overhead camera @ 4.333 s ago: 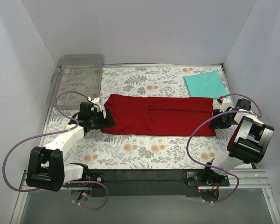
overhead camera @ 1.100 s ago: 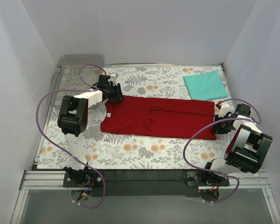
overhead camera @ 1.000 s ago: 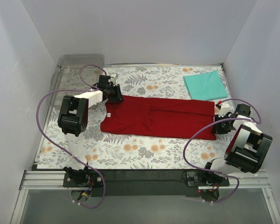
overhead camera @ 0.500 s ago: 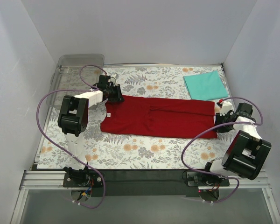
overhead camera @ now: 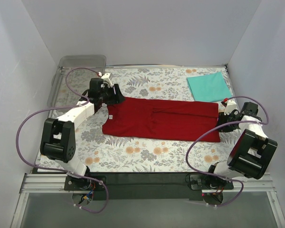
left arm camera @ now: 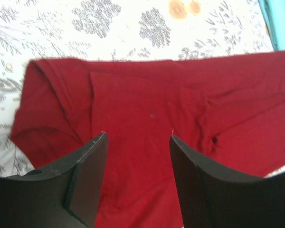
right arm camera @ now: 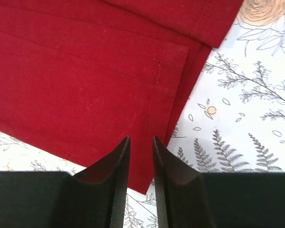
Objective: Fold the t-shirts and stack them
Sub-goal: Fold the tshirt
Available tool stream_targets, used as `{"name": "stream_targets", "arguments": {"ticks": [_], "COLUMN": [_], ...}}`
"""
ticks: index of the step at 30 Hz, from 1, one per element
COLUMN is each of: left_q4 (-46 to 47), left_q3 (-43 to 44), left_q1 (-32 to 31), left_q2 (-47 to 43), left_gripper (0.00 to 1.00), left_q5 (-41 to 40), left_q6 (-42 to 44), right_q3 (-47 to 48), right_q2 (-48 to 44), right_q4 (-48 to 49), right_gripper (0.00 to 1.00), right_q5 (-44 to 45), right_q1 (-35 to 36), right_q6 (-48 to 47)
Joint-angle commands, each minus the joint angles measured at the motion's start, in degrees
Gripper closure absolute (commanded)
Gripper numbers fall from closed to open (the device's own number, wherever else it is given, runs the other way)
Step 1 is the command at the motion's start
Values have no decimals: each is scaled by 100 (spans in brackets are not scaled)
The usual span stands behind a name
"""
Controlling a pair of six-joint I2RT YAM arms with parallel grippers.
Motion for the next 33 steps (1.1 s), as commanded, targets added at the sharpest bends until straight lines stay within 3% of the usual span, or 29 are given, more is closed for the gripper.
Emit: {"name": "stream_targets", "arguments": {"ticks": [1, 7, 14, 33], "left_q4": [-119, -445, -621, -559], "left_q3": [-533, -1394, -1800, -1818], "left_q1": [7, 16, 16, 16], "left_q2": [-475, -1152, -1390, -1504], "left_gripper": [49, 49, 49, 49], "left_q5": [167, 308, -79, 106], "left_q6": [-118, -48, 181, 207], "right_q3": [293, 249, 231, -50], "right_q2": [173, 288, 270, 498], "right_q4": [-128, -110, -102, 109], "right_gripper": [72, 72, 70, 72], "right_q5": [-400, -269, 39, 295], "right_q1": [-35, -35, -35, -35], "right_q6": [139, 254, 350, 333]}}
